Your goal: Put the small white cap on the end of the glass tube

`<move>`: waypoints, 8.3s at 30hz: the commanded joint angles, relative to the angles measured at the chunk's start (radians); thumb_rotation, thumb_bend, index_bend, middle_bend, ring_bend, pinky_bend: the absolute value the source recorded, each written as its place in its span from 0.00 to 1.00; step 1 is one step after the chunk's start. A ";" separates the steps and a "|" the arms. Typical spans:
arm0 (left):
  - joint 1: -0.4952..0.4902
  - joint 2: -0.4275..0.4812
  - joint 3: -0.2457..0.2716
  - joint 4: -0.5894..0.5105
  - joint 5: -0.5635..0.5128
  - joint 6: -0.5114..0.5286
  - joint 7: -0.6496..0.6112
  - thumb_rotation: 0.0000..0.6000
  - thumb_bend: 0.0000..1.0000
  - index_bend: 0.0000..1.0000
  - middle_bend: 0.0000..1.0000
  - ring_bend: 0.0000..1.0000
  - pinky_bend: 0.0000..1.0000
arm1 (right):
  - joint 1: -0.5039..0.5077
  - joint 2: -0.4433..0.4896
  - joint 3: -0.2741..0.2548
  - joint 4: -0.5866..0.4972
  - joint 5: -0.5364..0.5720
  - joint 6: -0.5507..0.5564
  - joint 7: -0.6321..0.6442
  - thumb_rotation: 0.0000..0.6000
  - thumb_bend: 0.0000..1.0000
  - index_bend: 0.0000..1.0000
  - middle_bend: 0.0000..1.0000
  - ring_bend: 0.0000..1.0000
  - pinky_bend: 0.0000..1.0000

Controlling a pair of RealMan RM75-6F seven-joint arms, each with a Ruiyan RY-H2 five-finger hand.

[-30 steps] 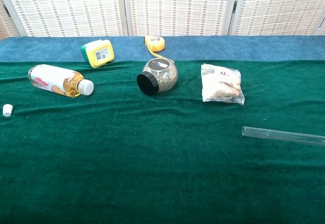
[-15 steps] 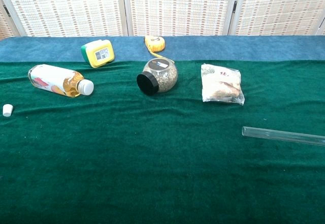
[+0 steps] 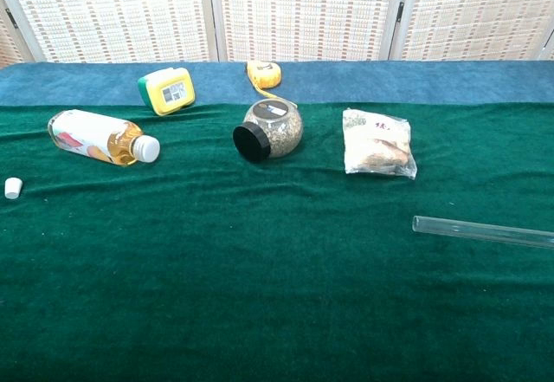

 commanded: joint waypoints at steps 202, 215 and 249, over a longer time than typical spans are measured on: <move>-0.202 -0.090 0.018 0.179 -0.083 -0.266 -0.081 1.00 0.47 0.63 1.00 0.92 0.81 | 0.056 -0.053 0.034 -0.030 0.081 -0.099 -0.064 1.00 0.38 0.20 0.48 0.59 0.51; -0.189 -0.062 0.032 0.116 -0.057 -0.236 -0.054 1.00 0.47 0.63 1.00 0.92 0.81 | 0.160 -0.147 0.046 -0.056 0.207 -0.301 -0.151 1.00 0.38 0.46 0.90 1.00 1.00; -0.193 -0.078 0.050 0.136 -0.075 -0.286 -0.048 1.00 0.47 0.63 1.00 0.92 0.81 | 0.282 -0.299 0.043 0.059 0.419 -0.511 -0.242 1.00 0.38 0.47 0.91 1.00 1.00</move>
